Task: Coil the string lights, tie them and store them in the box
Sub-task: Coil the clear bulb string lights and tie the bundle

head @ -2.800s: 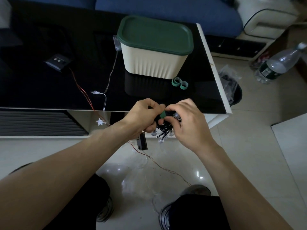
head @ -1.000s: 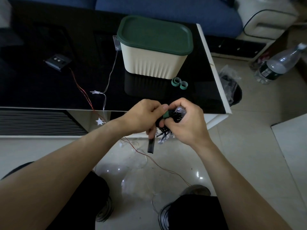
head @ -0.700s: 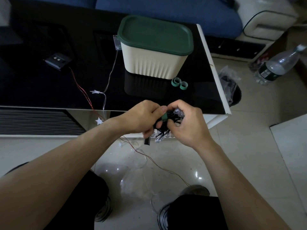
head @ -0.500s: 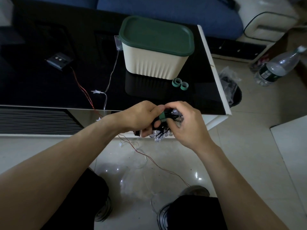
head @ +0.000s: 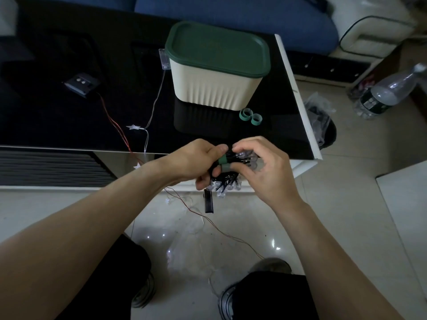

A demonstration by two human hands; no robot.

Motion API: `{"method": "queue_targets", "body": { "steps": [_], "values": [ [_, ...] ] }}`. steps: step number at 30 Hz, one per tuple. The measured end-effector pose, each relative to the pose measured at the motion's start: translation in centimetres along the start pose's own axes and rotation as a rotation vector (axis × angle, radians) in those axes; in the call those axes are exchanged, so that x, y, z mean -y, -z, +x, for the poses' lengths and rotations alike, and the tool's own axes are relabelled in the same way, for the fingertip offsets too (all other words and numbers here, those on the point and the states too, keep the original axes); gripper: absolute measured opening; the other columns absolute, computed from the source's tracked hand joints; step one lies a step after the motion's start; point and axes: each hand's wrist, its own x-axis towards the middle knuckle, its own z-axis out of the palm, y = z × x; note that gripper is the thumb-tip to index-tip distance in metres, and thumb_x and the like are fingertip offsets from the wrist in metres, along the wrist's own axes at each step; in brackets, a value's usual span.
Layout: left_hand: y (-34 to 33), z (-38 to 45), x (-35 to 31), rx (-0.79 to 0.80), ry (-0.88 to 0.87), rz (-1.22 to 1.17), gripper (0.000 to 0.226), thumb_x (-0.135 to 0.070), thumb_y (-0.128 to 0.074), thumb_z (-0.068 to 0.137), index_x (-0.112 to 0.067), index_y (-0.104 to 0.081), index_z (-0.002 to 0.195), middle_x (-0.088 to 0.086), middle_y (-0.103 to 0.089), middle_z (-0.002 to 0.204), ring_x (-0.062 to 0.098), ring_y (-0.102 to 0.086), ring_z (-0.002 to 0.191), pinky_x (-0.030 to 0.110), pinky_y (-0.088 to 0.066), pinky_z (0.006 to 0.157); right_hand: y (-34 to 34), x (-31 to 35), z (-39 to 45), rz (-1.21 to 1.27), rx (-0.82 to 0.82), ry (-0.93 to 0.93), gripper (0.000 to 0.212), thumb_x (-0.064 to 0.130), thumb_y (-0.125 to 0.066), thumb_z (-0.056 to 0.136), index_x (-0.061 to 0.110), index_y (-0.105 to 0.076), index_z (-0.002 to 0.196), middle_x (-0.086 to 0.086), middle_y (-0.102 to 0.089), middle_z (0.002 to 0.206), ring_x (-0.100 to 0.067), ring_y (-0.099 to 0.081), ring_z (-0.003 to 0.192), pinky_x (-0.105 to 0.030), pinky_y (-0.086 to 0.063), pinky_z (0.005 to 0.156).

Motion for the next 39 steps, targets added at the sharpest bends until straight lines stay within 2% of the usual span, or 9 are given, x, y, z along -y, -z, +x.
{"method": "queue_targets", "body": {
  "steps": [4,8,12,15,18,22,29,36,39],
  "values": [
    [-0.2,-0.1,0.2,0.013,-0.006,0.014,0.052,-0.036,-0.033,0.107,-0.005,-0.052,0.071,0.003,-0.047,0.039,0.012,-0.042,0.029,0.015,-0.033,0.039,0.2,0.0,0.0,0.037,0.032,-0.050,0.023,0.011,-0.084,0.077,0.007,-0.072,0.096,-0.002,-0.068,0.095,-0.010,-0.065,0.088,-0.035,-0.054,0.078],
    [-0.6,0.2,1.0,0.075,0.029,-0.047,0.038,-0.018,-0.033,0.107,-0.005,-0.054,0.078,0.002,-0.058,0.054,0.018,-0.050,0.037,0.030,-0.042,0.049,-0.5,0.7,0.3,0.114,0.020,-0.065,0.015,0.018,-0.083,0.080,0.006,-0.073,0.081,-0.001,-0.067,0.085,-0.014,-0.064,0.075,-0.034,-0.054,0.066],
    [-1.2,0.2,1.2,0.078,0.062,-0.089,0.034,-0.007,-0.031,0.105,-0.007,-0.055,0.081,0.004,-0.056,0.060,0.017,-0.049,0.035,0.026,-0.044,0.045,-0.6,1.3,0.5,0.110,0.072,-0.204,0.013,0.023,-0.082,0.081,0.017,-0.071,0.080,0.008,-0.065,0.086,-0.010,-0.065,0.079,-0.033,-0.055,0.072],
    [-1.2,0.4,1.1,0.035,0.076,-0.123,0.035,-0.005,-0.032,0.104,-0.005,-0.055,0.078,0.002,-0.055,0.054,0.017,-0.047,0.034,0.027,-0.043,0.045,0.4,1.4,0.7,0.134,0.192,-0.282,0.018,0.028,-0.083,0.079,0.019,-0.072,0.089,0.014,-0.066,0.095,-0.005,-0.067,0.091,-0.023,-0.055,0.080],
    [-1.3,0.5,1.0,0.027,0.094,-0.156,0.035,-0.009,-0.030,0.106,-0.002,-0.057,0.085,0.001,-0.055,0.052,0.016,-0.047,0.033,0.025,-0.043,0.042,1.2,1.1,0.7,0.126,0.268,-0.321,0.020,0.019,-0.085,0.077,0.019,-0.073,0.093,0.012,-0.067,0.100,-0.003,-0.066,0.097,-0.022,-0.053,0.088],
    [-1.6,0.6,0.8,0.059,0.084,-0.164,0.045,-0.032,-0.037,0.107,-0.003,-0.057,0.079,0.007,-0.054,0.060,0.016,-0.047,0.035,0.025,-0.043,0.045,1.5,0.7,0.4,0.069,0.277,-0.254,0.012,0.009,-0.082,0.080,0.014,-0.072,0.085,0.008,-0.066,0.100,-0.008,-0.064,0.097,-0.020,-0.050,0.089],
    [-1.8,0.7,1.0,0.023,0.033,-0.239,0.037,-0.031,-0.050,0.103,-0.007,-0.063,0.077,0.006,-0.060,0.063,0.016,-0.049,0.036,0.023,-0.042,0.041,0.9,0.3,-0.2,0.011,0.147,-0.038,0.009,0.003,-0.078,0.083,0.005,-0.072,0.088,-0.001,-0.063,0.096,-0.012,-0.064,0.091,-0.025,-0.053,0.081],
    [-1.0,0.5,1.1,-0.030,-0.029,-0.198,0.033,-0.023,-0.052,0.101,-0.007,-0.067,0.077,0.000,-0.065,0.060,0.015,-0.053,0.037,0.029,-0.044,0.047,-1.0,0.1,-0.7,0.150,0.016,-0.224,0.009,0.004,-0.077,0.084,0.008,-0.071,0.089,-0.002,-0.063,0.093,-0.015,-0.064,0.087,-0.032,-0.054,0.079],
    [-0.6,0.4,1.1,-0.047,-0.057,-0.203,0.036,-0.022,-0.046,0.104,-0.002,-0.062,0.078,0.000,-0.063,0.059,0.016,-0.053,0.037,0.029,-0.042,0.046,-2.0,0.7,-0.6,0.193,-0.081,-0.268,0.012,0.004,-0.077,0.084,0.011,-0.069,0.088,0.000,-0.063,0.092,-0.014,-0.063,0.087,-0.025,-0.052,0.078]
  ]
}}
